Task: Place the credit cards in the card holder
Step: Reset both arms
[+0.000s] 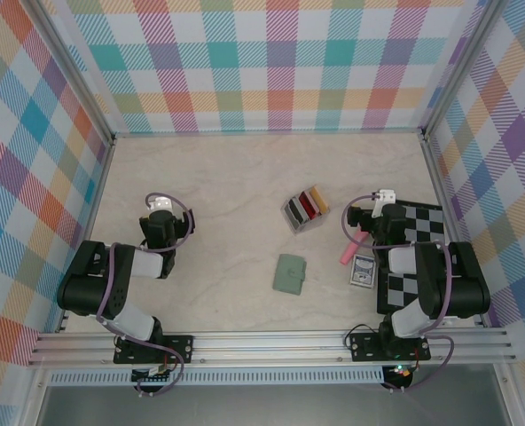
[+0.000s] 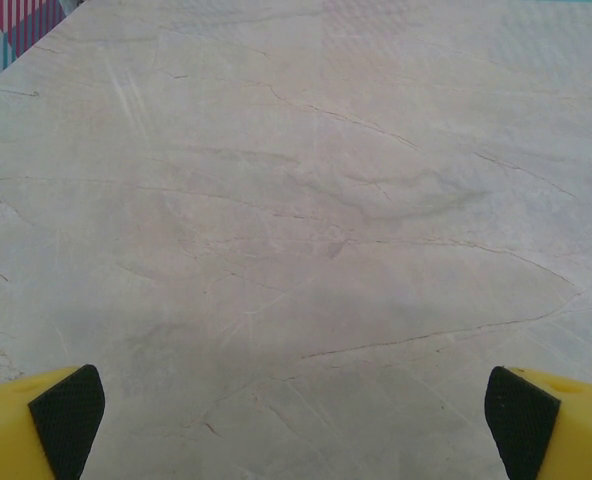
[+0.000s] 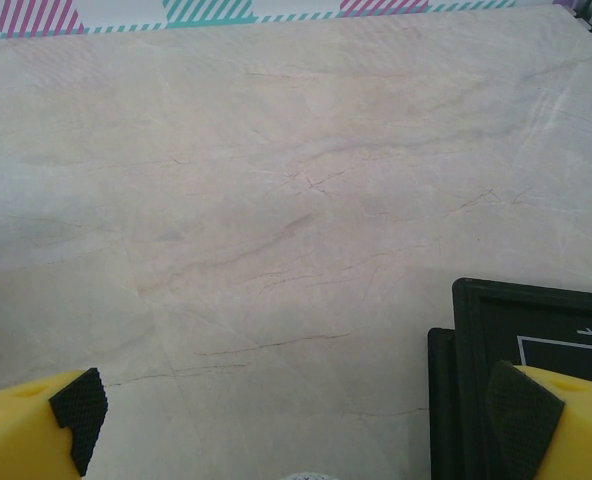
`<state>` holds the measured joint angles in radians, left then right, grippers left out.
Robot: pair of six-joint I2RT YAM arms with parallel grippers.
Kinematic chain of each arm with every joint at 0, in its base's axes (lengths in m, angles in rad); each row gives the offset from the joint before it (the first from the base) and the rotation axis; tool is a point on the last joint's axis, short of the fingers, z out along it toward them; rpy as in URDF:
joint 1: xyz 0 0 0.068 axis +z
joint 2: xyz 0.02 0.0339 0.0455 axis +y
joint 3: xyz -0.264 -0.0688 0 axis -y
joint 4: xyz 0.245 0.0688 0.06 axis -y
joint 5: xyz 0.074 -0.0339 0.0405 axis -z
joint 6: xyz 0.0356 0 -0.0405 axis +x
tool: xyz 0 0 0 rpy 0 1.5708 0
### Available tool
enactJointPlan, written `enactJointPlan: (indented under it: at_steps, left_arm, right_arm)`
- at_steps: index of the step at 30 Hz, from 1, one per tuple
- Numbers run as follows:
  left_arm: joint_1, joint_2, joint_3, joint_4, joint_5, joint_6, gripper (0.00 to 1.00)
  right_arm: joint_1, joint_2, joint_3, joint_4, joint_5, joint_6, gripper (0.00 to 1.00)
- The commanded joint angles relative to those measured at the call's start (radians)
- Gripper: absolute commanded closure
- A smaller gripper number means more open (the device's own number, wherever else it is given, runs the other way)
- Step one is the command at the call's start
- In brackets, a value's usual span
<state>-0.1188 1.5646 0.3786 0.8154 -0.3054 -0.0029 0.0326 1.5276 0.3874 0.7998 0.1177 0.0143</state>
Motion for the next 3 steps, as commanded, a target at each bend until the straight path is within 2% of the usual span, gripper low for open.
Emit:
enactJointPlan:
  at_steps: [1, 3]
  left_arm:
    - [0.015, 0.0, 0.018, 0.039, 0.008, -0.006, 0.0]
    - [0.015, -0.002, 0.017, 0.039, 0.01, -0.007, 0.0]
  right_arm:
    - [-0.002, -0.003, 0.019, 0.019, -0.023, 0.011, 0.0]
    - [-0.002, -0.003, 0.019, 0.02, -0.023, 0.011, 0.0]
